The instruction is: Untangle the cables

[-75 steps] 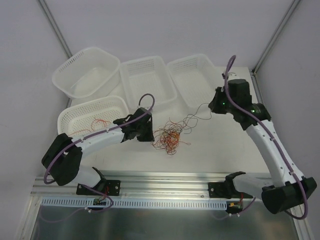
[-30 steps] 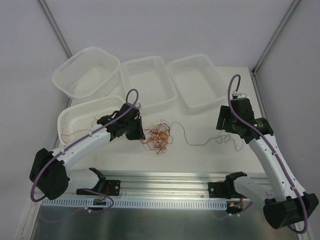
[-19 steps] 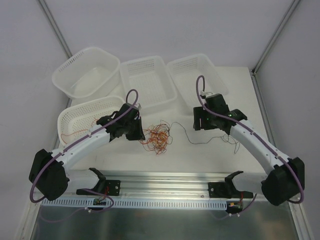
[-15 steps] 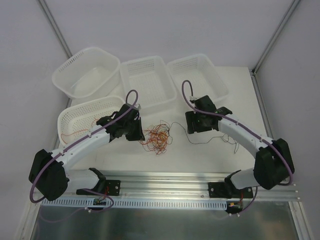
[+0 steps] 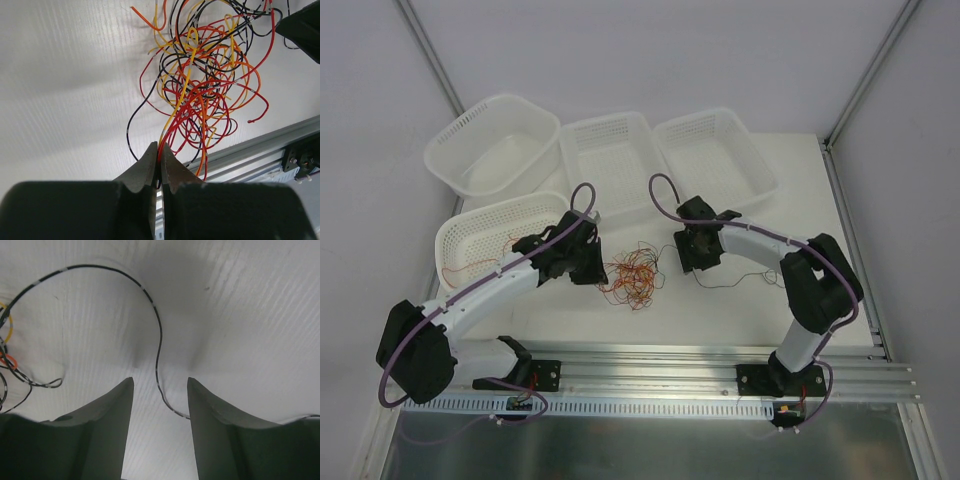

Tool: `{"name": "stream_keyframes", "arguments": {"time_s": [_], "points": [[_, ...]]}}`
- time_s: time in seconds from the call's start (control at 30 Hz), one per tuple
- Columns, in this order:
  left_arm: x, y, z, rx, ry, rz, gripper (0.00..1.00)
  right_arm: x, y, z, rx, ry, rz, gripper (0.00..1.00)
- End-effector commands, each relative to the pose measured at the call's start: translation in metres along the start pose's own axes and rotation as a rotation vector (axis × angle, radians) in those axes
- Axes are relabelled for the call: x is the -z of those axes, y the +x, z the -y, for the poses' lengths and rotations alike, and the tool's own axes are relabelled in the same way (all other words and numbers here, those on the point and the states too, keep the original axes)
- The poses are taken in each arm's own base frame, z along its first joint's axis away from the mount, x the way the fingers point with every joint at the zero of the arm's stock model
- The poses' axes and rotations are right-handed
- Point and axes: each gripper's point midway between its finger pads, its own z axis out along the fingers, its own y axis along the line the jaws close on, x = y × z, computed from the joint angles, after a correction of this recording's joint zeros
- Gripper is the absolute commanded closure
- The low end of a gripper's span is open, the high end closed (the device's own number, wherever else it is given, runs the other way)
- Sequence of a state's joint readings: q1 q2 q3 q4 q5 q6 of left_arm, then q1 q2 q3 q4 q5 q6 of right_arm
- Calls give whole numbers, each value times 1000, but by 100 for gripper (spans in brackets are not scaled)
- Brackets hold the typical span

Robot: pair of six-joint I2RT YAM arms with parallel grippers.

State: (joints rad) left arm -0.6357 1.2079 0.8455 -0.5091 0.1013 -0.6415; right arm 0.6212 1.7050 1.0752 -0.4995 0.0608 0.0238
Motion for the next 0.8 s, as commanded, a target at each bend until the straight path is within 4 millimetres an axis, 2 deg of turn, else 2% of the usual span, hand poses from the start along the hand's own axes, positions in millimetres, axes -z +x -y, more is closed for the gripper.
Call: {"name": "stream_keyframes", "arguments": {"time_s": [0.0, 0.13, 0.2, 0.23, 0.3, 0.33, 0.37, 0.47, 0.5, 0.53, 0.57, 0.6, 0.63, 0.73, 0.77], "points": [[4, 2, 0, 4, 2, 15, 100, -5, -20, -6, -5, 24, 45, 50], [4, 3, -3, 4, -7, 19, 100, -13, -19, -5, -1, 50, 35, 60], [4, 3, -4, 4, -9, 25, 100, -13, -16, -4, 6, 59, 31, 68], [5, 1, -6, 0, -17, 31, 100, -13, -15, -3, 6, 63, 29, 77], [6, 0, -8, 1, -25, 39, 100, -7, -15, 4, 8, 99, 39, 89], [7, -2, -9, 0, -35, 49, 100, -3, -15, 8, 14, 111, 44, 99], [8, -3, -11, -2, -44, 50, 100, 5, -17, 10, 18, 117, 58, 99], [10, -4, -22, -1, -85, 53, 100, 43, -30, 20, 23, 141, 135, 99], [10, -5, -26, 8, -99, 54, 100, 55, -30, 31, 9, 176, 142, 99], [11, -4, -29, 8, -107, 48, 100, 85, -46, 34, -14, 168, 225, 99], [12, -6, -34, 5, -129, 61, 100, 99, -51, 40, -35, 173, 253, 99], [13, -5, -40, 12, -146, 55, 100, 117, -54, 55, -76, 186, 273, 99], [14, -5, -42, 13, -155, 55, 100, 149, -67, 60, -109, 170, 360, 99], [18, -3, -52, 20, -188, 61, 100, 199, -75, 92, -218, 168, 456, 99], [20, -3, -54, 20, -193, 68, 100, 233, -81, 105, -269, 160, 538, 99]]}}
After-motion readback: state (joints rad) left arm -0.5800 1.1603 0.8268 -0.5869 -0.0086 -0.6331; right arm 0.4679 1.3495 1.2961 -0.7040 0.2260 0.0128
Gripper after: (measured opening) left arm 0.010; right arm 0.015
